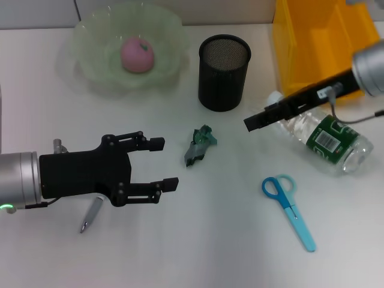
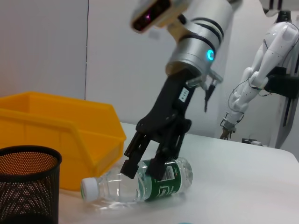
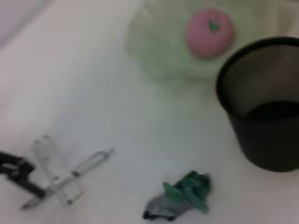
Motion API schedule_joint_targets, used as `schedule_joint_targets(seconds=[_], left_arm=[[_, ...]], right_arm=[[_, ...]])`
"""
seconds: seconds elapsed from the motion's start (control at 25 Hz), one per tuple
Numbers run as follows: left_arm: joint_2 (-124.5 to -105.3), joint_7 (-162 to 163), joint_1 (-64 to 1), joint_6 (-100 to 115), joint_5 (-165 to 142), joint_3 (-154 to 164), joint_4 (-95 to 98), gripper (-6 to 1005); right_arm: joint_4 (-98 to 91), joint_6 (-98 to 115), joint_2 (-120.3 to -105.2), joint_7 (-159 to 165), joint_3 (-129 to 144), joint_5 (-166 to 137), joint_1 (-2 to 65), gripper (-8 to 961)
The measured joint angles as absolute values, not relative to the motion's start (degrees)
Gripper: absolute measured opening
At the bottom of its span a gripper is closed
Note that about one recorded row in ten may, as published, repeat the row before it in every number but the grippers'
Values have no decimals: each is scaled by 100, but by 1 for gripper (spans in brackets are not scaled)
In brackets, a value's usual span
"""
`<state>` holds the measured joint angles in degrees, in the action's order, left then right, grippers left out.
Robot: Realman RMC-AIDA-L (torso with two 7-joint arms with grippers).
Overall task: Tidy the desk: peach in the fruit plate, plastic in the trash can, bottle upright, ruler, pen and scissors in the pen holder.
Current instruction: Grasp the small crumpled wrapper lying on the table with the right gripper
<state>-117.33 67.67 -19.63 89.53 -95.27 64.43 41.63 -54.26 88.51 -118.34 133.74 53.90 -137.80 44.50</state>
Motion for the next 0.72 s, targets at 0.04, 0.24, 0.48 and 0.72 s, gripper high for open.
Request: schedule_joint_targets(seconds=[0.04, 0.24, 0.48, 0.72], left_arm=[[-11734, 6767, -1960, 8958, -9527, 6443, 4163, 802], [-11767, 6765, -1936, 8948, -9527, 6442, 4161, 801], [-11790, 6687, -1943, 8936, -9527, 6442, 4133, 801], [-11809, 6611, -1950, 8936, -9527, 6442, 4113, 801]], right_arm=[[-5418, 8851, -11816, 13649, 5468, -13961, 4606, 796], [-5386, 9047, -11767, 14520, 5635, -14647, 5232, 796], [-5237, 9041, -11901, 15030, 5890, -14877, 5533, 795], [-4695, 8602, -11951, 15092, 6020, -14556, 5607, 794]])
